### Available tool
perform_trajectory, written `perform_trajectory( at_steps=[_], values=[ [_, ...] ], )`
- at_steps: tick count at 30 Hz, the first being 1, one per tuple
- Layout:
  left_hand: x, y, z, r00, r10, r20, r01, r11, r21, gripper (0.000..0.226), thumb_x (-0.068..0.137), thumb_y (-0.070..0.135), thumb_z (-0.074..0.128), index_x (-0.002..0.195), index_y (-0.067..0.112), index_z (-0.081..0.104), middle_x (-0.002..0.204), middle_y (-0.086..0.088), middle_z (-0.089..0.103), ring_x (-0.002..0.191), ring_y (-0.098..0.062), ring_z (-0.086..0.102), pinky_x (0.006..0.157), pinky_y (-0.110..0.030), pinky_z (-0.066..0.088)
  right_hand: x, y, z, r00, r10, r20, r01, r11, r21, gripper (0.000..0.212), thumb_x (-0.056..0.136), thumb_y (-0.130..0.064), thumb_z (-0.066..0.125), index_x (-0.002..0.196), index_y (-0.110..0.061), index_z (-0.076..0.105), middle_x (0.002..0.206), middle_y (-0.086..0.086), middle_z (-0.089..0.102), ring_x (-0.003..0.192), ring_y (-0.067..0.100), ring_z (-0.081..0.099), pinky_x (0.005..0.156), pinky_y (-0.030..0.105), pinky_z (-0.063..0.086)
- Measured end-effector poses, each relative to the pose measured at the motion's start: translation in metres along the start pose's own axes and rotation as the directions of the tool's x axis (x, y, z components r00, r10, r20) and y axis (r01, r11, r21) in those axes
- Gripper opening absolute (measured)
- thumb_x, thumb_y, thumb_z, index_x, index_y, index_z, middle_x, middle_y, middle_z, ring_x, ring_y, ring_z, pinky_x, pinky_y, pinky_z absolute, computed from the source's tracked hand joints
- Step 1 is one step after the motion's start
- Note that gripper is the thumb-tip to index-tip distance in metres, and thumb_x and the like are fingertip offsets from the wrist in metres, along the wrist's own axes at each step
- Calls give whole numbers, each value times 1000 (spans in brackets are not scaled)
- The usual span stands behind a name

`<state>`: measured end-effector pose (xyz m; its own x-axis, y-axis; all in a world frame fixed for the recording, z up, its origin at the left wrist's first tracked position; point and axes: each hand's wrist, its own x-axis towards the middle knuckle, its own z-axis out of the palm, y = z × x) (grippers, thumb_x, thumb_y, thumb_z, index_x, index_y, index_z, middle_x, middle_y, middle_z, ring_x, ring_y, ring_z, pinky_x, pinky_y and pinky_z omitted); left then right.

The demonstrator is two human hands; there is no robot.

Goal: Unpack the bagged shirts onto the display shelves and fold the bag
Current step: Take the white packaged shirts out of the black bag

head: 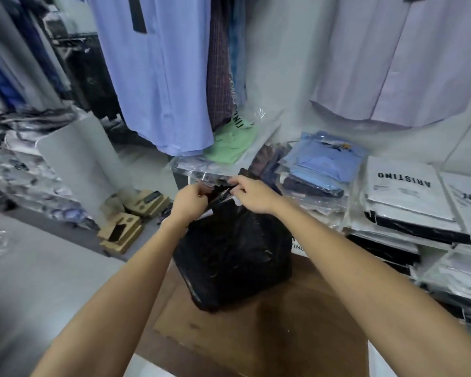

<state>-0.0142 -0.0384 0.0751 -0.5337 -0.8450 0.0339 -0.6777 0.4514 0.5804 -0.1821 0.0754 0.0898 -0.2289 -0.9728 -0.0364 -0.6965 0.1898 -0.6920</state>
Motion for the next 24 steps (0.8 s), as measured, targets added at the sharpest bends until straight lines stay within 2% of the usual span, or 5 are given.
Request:
perform_trajectory(
  at_steps=[5,10,15,18,24],
  values=[
    [-7,-31,11,989,28,145,-28,1000,0,42,89,20,70,131,16,66,122,-5,72,115,-24,65,95,-29,46,13,27,21,986,159,-50,-165,979,-124,45,102,-16,42,146,-16,47,145,12,53,127,30,54,96,37,47],
    [-6,-26,18,977,171,131,-181,981,68,31,90,26,66,120,22,73,115,-2,74,106,-23,67,83,-29,47,6,54,17,973,216,-82,-230,938,-261,44,94,-17,56,138,-17,58,142,10,57,128,30,55,104,39,47],
    [-7,-23,21,942,278,188,-300,949,98,20,92,36,67,109,30,75,107,-1,62,95,-19,63,79,-30,44,-5,57,4,944,298,142,-200,858,-473,49,84,-23,71,133,-20,62,133,4,61,121,28,58,96,36,51],
    [-11,-18,17,917,242,316,-310,933,184,33,84,69,63,92,38,74,92,18,69,87,-7,65,72,-31,51,-9,57,-1,953,285,102,-179,804,-568,20,83,-23,72,103,-23,73,103,1,69,98,27,66,71,32,50],
    [-12,-27,0,940,238,244,-265,961,81,25,84,52,75,78,29,66,78,12,67,78,-11,62,78,-37,52,-8,59,-15,983,136,122,-113,978,-175,5,85,-22,71,86,-17,73,89,-7,70,84,13,62,70,28,45]
  ],
)
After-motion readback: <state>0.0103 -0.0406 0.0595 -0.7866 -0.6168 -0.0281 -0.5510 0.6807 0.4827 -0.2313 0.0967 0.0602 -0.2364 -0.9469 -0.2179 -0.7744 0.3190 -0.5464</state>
